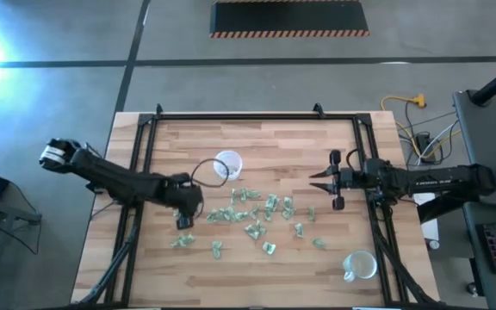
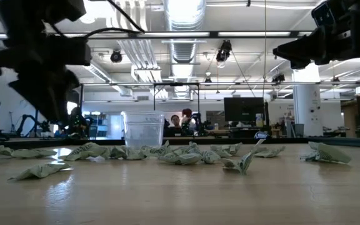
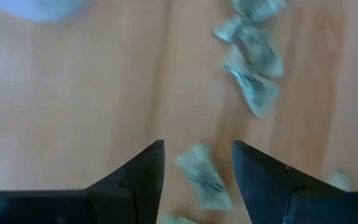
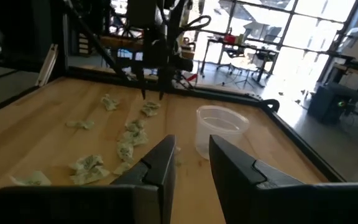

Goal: Pick and place Stevia / Truvia into bins
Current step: Put the stevia packet into the transparent container

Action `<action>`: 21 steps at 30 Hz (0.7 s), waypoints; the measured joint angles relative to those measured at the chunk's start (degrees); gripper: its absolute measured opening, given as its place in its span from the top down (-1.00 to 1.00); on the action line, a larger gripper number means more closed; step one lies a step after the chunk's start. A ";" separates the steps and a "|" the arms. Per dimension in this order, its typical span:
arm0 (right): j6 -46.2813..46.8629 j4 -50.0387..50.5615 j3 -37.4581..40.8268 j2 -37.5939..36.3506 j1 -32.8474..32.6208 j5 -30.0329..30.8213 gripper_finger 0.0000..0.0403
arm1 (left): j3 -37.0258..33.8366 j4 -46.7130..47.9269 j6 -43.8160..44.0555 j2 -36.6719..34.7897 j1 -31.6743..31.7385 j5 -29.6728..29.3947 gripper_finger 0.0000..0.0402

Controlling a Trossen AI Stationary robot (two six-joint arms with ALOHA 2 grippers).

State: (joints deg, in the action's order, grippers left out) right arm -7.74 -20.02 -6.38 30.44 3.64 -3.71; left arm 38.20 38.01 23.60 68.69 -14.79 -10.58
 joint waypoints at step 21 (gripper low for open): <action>-0.18 -0.01 -3.22 11.63 0.00 -1.29 0.57 | 0.02 -0.27 3.79 13.15 -2.97 0.23 0.43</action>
State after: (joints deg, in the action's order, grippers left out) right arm -7.92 -20.03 -9.60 42.07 3.64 -4.99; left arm 38.22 37.75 27.38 81.84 -17.76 -10.35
